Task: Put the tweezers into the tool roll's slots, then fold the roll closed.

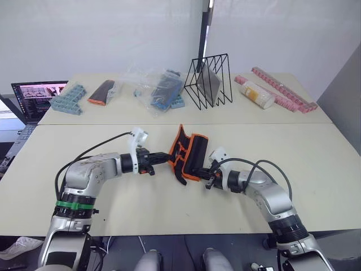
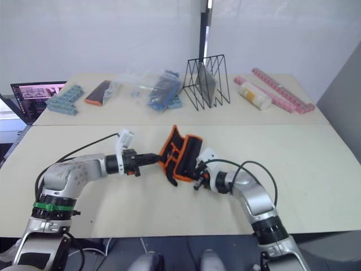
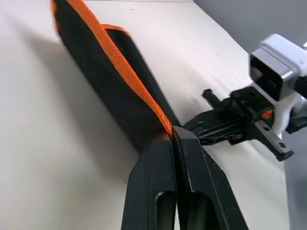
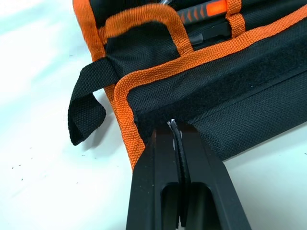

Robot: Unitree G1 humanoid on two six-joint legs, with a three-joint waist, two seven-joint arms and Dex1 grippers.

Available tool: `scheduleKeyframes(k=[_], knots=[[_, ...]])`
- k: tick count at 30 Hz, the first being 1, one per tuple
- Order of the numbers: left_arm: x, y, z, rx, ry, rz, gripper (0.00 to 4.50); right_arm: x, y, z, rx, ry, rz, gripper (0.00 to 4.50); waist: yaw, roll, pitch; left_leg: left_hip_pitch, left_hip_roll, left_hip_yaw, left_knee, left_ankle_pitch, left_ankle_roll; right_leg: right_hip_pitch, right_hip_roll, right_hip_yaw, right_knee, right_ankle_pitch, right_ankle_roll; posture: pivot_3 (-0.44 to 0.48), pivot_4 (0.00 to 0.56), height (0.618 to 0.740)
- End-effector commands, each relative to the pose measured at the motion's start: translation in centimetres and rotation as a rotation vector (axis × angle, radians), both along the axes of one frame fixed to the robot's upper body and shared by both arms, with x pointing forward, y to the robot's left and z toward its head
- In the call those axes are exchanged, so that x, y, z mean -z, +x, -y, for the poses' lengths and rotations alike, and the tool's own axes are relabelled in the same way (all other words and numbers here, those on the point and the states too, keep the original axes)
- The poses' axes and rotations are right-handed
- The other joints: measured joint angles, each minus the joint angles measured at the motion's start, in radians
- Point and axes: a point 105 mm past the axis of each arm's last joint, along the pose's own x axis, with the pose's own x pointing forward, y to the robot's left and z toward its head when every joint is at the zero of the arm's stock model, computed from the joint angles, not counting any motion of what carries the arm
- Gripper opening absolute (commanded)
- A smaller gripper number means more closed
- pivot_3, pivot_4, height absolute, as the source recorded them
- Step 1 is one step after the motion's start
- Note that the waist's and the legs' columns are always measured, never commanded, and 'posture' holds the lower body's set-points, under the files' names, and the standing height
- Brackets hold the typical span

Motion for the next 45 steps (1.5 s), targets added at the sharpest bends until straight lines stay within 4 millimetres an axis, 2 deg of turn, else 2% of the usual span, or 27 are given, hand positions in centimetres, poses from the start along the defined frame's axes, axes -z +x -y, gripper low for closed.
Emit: scheduleKeyframes(k=[1,10,20,25,28,33,35,37,42,45], knots=[[-0.8,0.2,1.8,0.065,0.030,0.070,0.03,0.8,-0.3,-0.2,0.005,-0.013,-0.030,0.00,0.000,0.000,0.000,0.000,0.000,0.000,0.000,0.000,0.000,0.000,0.000,0.000,0.000,0.000,0.000,0.000,0.150,0.739],[1.3,0.2,4.6,0.172,0.122,0.079,0.03,0.4,0.1,0.4,0.034,-0.013,-0.021,0.00,0.000,0.000,0.000,0.000,0.000,0.000,0.000,0.000,0.000,0.000,0.000,0.000,0.000,0.000,0.000,0.000,0.150,0.739],[3.4,0.5,5.8,0.248,0.208,0.093,0.03,-0.3,0.7,1.4,0.078,-0.018,0.008,0.00,0.002,0.000,0.000,0.000,-0.001,0.000,0.001,0.000,0.000,0.001,0.000,0.000,0.000,0.000,0.000,0.000,0.150,0.739],[5.5,0.1,5.3,0.271,0.276,0.068,0.03,-1.9,1.2,2.8,0.120,0.010,0.034,0.00,0.008,0.000,0.000,0.000,-0.001,0.000,0.003,0.000,0.000,0.002,0.000,0.000,0.000,0.000,0.000,0.000,0.150,0.739],[5.8,0.0,5.3,0.277,0.282,0.069,0.03,-2.8,1.3,3.8,0.141,0.008,0.051,0.00,0.008,0.000,0.000,0.000,-0.001,0.000,0.003,0.000,0.000,0.002,0.000,0.000,0.000,0.000,0.000,0.000,0.150,0.739],[5.7,0.3,5.4,0.273,0.296,0.088,0.03,-5.8,2.4,5.7,0.200,0.040,0.128,0.00,0.006,0.000,0.000,0.000,-0.001,0.000,0.003,0.000,0.000,0.001,0.000,0.000,0.000,0.000,0.000,0.000,0.150,0.739],[5.7,0.3,5.5,0.275,0.298,0.091,0.03,-7.3,2.7,5.4,0.192,0.091,0.160,0.00,0.003,0.000,0.000,0.000,-0.001,0.000,0.003,0.000,0.000,0.001,0.000,0.000,0.000,0.000,0.000,0.000,0.150,0.739],[5.9,0.2,5.5,0.285,0.304,0.093,0.03,-8.1,2.9,4.5,0.170,0.110,0.182,0.00,0.003,0.000,0.000,0.000,-0.001,0.000,0.003,0.000,0.000,0.001,0.000,0.000,0.000,0.000,0.000,0.000,0.150,0.739],[6.0,-0.2,5.7,0.303,0.315,0.100,0.03,-7.0,3.8,1.8,0.104,0.062,0.190,0.00,0.003,0.000,0.000,-0.001,-0.001,0.000,0.003,0.000,0.000,0.001,0.000,-0.001,0.000,0.000,0.000,0.000,0.150,0.739],[5.9,-0.1,5.4,0.301,0.321,0.105,0.03,-5.4,4.7,0.5,0.091,0.037,0.173,0.00,0.001,0.000,0.000,0.000,-0.001,0.000,0.003,0.000,0.000,0.001,0.000,-0.001,0.000,0.000,0.000,0.000,0.150,0.739]])
